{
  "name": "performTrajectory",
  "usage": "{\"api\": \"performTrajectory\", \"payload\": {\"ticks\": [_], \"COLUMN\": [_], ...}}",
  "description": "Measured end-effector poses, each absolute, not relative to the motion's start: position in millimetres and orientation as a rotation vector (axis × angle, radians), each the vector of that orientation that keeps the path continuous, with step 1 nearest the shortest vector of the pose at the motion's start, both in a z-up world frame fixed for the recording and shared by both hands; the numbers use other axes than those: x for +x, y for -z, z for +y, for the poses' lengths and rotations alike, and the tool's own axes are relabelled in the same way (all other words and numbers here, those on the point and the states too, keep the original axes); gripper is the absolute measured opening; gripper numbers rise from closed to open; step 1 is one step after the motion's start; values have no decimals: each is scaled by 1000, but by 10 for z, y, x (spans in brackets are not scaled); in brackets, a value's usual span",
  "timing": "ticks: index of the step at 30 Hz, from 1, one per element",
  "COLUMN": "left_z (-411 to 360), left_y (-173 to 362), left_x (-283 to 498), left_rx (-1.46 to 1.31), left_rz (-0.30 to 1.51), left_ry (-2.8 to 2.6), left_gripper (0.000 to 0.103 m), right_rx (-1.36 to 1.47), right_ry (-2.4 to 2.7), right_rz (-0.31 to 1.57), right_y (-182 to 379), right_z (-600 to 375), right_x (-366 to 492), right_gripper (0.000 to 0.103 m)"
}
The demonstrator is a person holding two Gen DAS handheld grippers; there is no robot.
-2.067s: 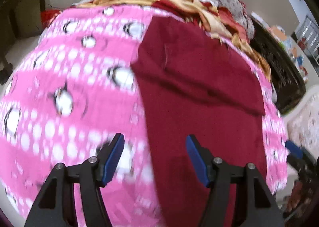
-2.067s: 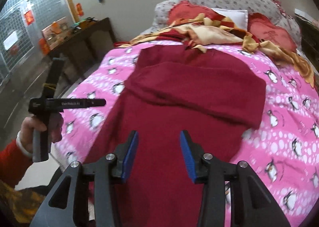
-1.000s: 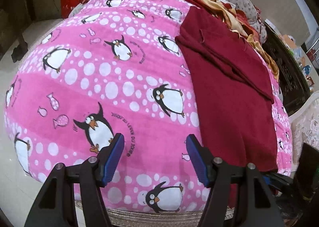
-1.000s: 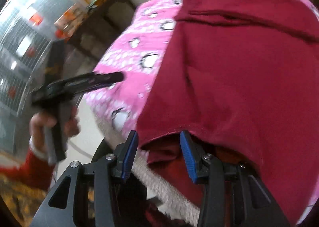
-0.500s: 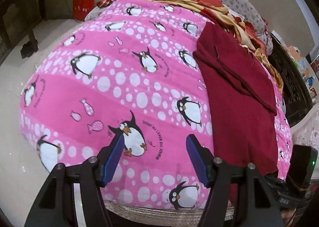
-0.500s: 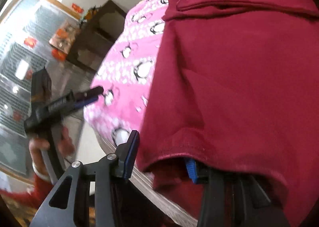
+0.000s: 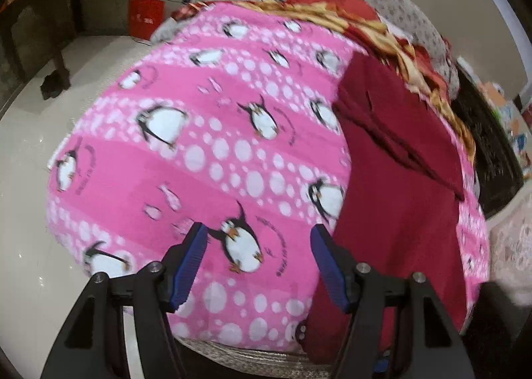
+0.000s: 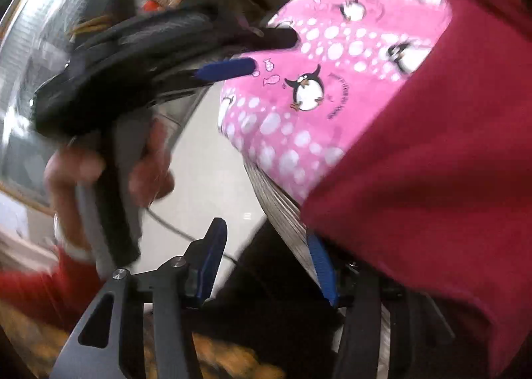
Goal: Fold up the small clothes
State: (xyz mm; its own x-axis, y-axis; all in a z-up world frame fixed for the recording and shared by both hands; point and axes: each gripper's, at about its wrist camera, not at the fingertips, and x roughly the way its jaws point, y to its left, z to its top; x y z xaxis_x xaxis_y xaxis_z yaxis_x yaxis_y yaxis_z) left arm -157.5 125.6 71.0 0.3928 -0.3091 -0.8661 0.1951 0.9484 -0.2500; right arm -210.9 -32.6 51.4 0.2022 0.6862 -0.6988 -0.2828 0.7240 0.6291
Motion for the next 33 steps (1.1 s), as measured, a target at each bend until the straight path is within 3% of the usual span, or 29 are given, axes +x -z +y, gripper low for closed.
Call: {"api": "performTrajectory", "payload": {"ticks": [8, 12, 19, 20, 21, 22, 27, 33], "left_z": [844, 783, 766, 764, 779, 796, 809, 576], "left_y": [-486, -436, -537, -537, -546, -558, -571, -442], "left_x": [-1728, -1705, -1709, -1697, -1698, -1706, -1772, -1920], "left_rx": [-9, -16, -13, -14, -18, -23, -30, -6], "left_rz": [1170, 1187, 1161, 1164, 1166, 1165, 1169, 1219], "left_ry": [406, 409, 393, 388, 384, 384, 400, 468], "left_gripper": [68, 68, 68, 68, 68, 68, 68, 68], "right_rx": [469, 578, 639, 637, 618, 571, 453, 532], "right_ry": [-303, -80, -45, -41, -31, -20, 95, 142], "right_rz": [1024, 1068, 1117, 1121, 1125, 1122, 1033, 1092], "right_y": [-1082, -917, -603, -562, -552, -558, -926, -683], "right_z": [-1894, -2500, -2412, -2434, -2421, -2406, -2832, -2988], "right_x": [-2853, -3220, -3322, -3304, -3289, -3299, -3628, -3632], "right_gripper": [62, 64, 64, 49, 22, 18, 17, 21]}}
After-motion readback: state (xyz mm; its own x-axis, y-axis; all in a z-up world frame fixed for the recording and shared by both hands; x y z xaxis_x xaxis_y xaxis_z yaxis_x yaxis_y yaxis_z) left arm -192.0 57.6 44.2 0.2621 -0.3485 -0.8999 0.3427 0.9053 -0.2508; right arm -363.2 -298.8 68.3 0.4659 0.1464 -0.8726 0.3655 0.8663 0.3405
